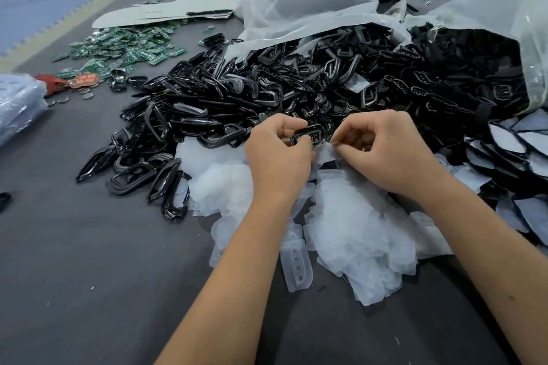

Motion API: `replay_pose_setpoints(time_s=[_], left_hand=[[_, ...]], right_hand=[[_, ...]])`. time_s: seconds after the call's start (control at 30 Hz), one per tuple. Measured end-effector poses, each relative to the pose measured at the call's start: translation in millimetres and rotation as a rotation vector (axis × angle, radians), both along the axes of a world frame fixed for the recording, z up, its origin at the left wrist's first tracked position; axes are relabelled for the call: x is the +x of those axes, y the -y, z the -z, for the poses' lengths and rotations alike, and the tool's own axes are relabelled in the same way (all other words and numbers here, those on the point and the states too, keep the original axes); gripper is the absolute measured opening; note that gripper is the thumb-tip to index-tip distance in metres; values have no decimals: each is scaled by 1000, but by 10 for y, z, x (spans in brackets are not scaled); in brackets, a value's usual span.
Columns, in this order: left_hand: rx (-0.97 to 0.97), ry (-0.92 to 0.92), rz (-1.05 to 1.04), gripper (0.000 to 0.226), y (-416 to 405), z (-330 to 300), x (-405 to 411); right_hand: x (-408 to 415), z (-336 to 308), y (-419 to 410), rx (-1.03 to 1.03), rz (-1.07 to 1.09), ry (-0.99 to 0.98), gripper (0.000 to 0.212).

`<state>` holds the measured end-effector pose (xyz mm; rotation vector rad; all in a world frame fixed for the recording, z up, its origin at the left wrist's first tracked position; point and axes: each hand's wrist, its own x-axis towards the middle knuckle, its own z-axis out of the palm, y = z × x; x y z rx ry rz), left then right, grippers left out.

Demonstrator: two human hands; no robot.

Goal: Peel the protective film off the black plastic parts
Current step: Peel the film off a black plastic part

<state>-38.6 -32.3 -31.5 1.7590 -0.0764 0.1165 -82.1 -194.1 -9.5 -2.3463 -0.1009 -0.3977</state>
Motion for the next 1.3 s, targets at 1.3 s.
replay_pose_setpoints(time_s=[1.3], left_hand=[[-397,-145,207,39,-56,-129,46]], right_hand=[[-5,-114,48,912,-101,24,16]])
